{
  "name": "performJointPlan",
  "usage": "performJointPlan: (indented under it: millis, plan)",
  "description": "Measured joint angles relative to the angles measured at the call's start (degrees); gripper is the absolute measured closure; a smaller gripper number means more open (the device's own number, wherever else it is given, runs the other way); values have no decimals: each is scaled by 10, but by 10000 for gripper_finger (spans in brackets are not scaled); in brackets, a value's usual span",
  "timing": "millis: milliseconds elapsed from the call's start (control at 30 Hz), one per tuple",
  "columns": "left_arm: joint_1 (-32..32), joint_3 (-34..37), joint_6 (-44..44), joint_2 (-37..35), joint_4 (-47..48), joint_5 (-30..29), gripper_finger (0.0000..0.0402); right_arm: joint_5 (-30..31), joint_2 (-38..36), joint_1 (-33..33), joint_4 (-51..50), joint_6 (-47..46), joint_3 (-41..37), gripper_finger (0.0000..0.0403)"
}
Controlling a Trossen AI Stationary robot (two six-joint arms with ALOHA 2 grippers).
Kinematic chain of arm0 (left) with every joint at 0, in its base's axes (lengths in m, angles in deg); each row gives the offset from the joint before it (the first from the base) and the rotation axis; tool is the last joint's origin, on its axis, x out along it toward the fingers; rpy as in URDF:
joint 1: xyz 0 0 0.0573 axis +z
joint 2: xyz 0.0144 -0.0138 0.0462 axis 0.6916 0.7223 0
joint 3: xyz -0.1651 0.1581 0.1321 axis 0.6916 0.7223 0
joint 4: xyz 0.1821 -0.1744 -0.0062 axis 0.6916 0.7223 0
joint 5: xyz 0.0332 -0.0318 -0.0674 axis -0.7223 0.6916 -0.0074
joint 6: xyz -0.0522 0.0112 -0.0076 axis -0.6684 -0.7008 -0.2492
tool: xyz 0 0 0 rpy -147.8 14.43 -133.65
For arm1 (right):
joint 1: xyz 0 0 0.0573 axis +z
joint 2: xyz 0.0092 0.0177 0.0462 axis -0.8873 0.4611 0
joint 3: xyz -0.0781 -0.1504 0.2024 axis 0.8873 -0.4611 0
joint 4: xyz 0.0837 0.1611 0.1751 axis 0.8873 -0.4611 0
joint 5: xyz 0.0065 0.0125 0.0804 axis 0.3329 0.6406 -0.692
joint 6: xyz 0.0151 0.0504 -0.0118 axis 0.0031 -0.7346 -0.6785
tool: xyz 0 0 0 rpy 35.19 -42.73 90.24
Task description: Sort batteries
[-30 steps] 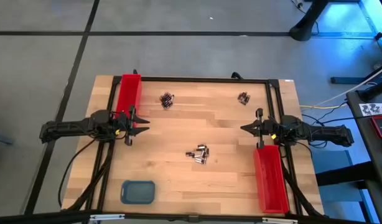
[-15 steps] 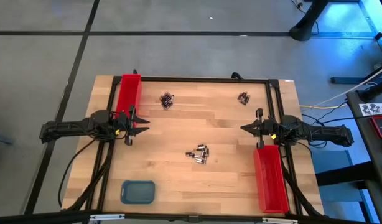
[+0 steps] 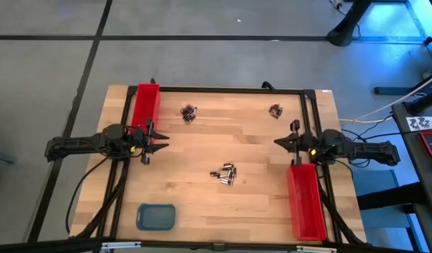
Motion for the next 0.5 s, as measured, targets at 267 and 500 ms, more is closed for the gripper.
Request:
performJointPlan:
  millis: [267,500]
  plan:
    - [0,0,0,0,0,0,288,137,12,0,74,-137,33,395]
    - [0,0,0,0,0,0,288,197,152,0,21,-199,113,395]
